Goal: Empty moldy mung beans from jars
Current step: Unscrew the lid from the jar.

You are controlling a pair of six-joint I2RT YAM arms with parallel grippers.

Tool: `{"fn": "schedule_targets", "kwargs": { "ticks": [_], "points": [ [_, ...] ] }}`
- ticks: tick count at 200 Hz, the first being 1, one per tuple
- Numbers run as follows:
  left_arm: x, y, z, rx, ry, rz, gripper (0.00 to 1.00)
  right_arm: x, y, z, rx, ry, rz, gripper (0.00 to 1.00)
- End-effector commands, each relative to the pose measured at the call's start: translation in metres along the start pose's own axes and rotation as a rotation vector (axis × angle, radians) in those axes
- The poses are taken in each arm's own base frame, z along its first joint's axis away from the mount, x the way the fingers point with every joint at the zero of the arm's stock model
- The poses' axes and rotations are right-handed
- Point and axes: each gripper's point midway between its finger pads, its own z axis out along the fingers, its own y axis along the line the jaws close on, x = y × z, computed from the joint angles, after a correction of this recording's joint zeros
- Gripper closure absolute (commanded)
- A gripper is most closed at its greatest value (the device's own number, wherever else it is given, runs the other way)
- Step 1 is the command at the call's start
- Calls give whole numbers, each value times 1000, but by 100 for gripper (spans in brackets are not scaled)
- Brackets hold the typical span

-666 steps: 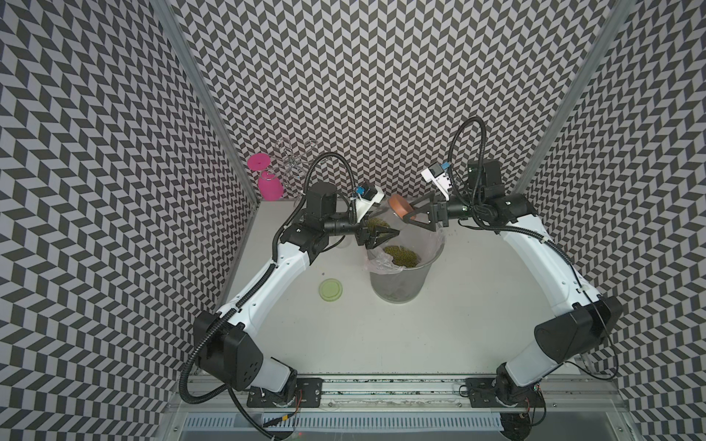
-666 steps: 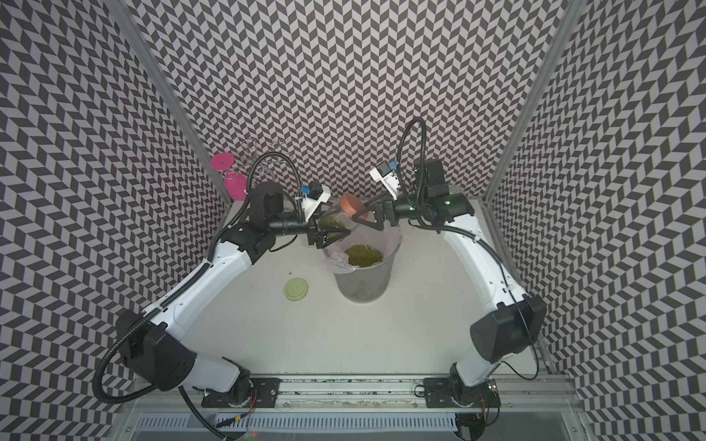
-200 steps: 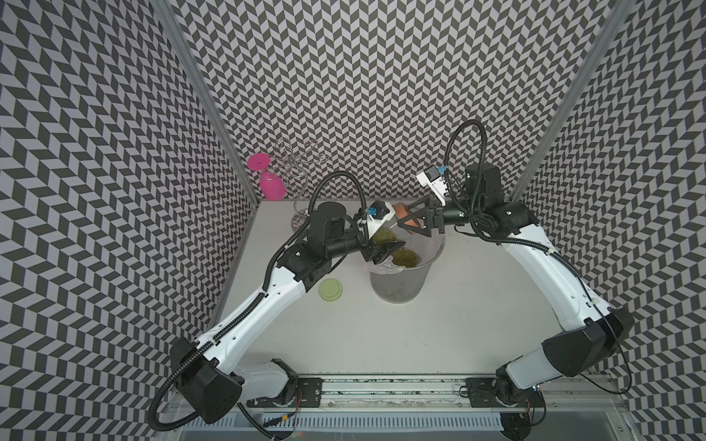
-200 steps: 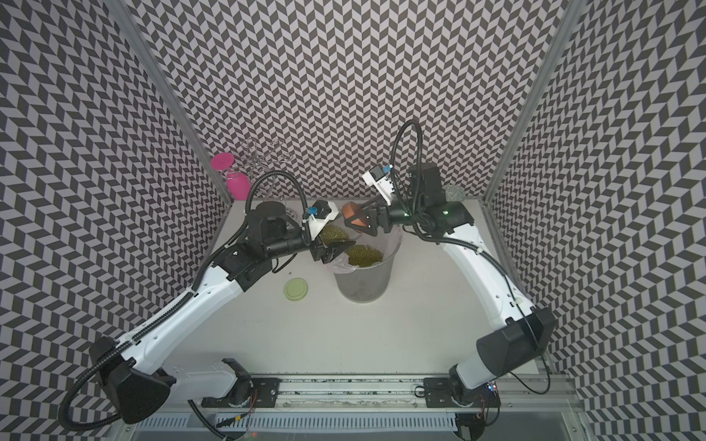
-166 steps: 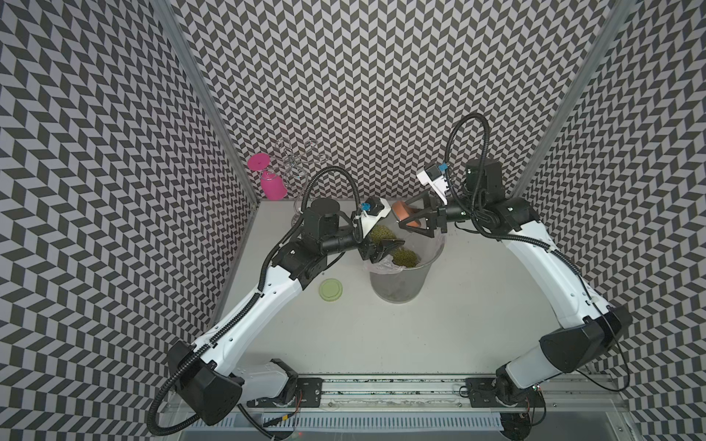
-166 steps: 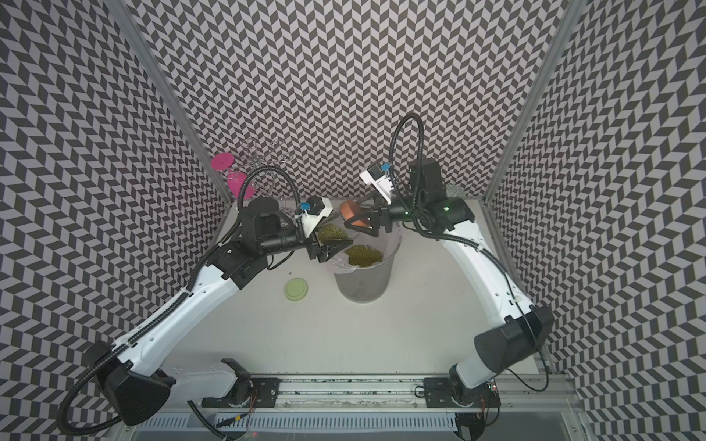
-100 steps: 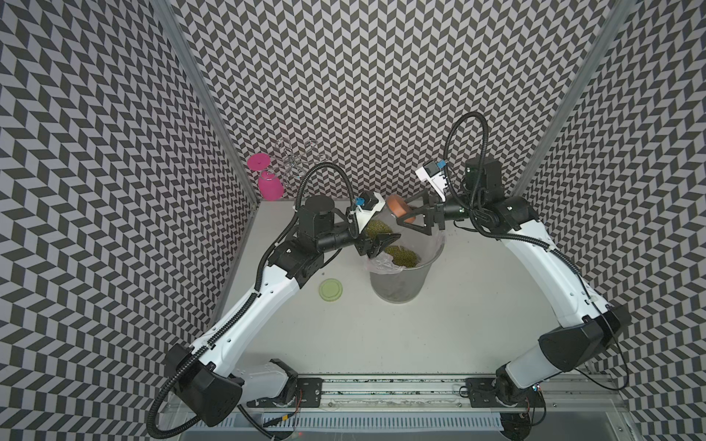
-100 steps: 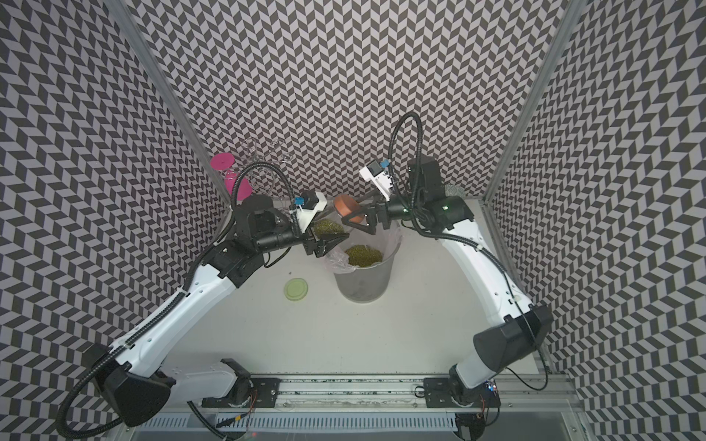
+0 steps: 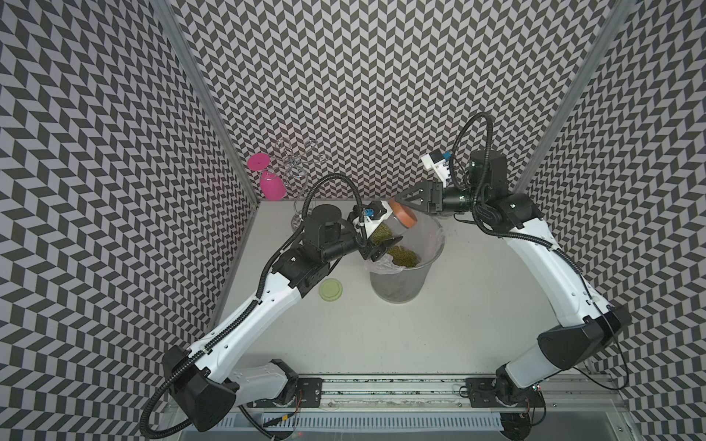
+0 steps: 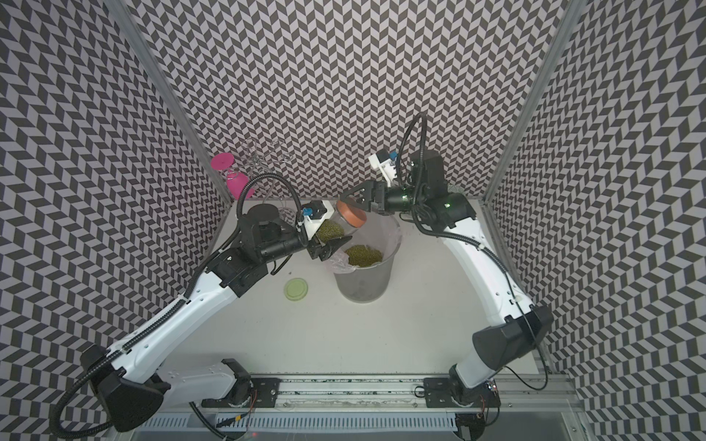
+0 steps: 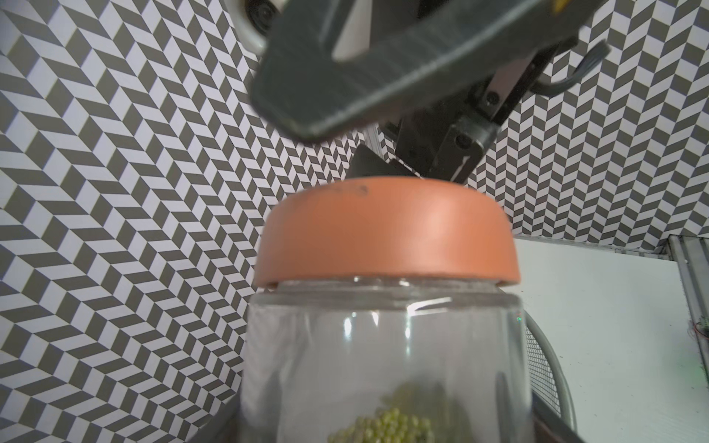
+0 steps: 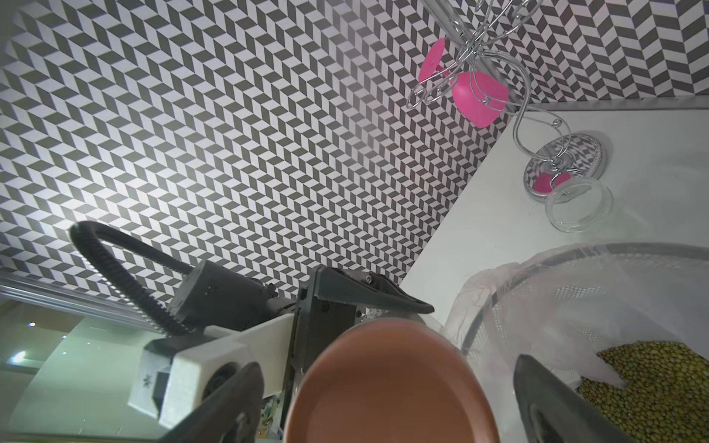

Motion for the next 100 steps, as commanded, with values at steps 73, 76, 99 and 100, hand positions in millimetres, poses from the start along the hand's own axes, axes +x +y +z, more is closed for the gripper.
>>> {"fn": "schedule_targets", "kwargs": {
  "ticks": [73,76,99,100],
  "points": [
    [-41,11,-12,-73,-132,87,90,22,-15,15,98,62,21,6],
    [-41,11,-12,-74,-131,87,90,22,-15,15,100,61,19,8],
    [-40,11,-12,-81,-124,89,90,20,-16,13,121,48,10,22],
    [-39,11,-12,-81,-124,89,90,20,-16,13,121,49,11,23]
  ]
}}
